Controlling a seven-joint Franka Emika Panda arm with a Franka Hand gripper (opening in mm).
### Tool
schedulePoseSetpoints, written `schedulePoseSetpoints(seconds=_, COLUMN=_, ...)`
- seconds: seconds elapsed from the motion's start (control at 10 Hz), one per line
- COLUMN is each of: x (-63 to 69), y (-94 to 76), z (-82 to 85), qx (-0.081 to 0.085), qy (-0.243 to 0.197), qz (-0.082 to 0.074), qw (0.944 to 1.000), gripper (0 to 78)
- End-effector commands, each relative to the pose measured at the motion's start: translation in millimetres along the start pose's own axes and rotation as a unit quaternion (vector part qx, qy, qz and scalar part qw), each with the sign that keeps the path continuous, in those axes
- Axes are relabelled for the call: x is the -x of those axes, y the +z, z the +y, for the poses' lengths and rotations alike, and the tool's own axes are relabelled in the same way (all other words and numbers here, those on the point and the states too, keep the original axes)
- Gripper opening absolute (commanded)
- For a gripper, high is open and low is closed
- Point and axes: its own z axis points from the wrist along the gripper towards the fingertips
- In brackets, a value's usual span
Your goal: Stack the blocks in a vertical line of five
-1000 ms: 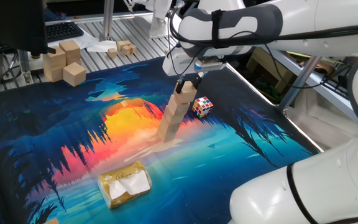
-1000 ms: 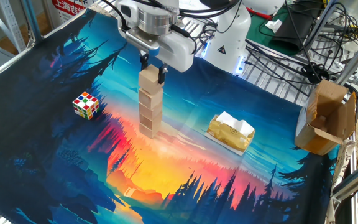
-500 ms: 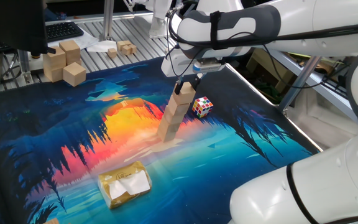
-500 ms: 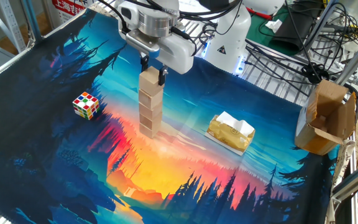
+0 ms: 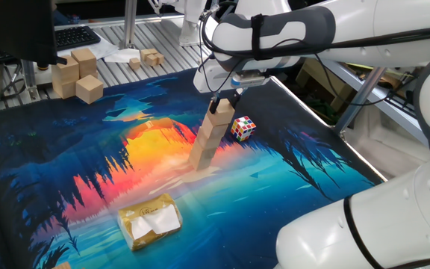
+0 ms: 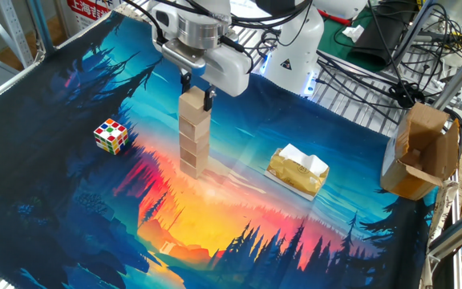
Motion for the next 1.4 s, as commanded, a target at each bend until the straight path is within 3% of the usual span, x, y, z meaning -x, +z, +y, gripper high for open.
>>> schedulePoseSetpoints(seconds=0.1, x=0.8, y=-1.1, z=-0.1, qx=-0.001, qy=0.002, qz=-0.002, qw=1.0, gripper=1.2)
schedulePoseSetpoints(seconds=1.4, x=0.8, y=-0.9, z=0.0, qx=0.001, qy=0.019, qz=-0.003, qw=0.9998, gripper=1.2)
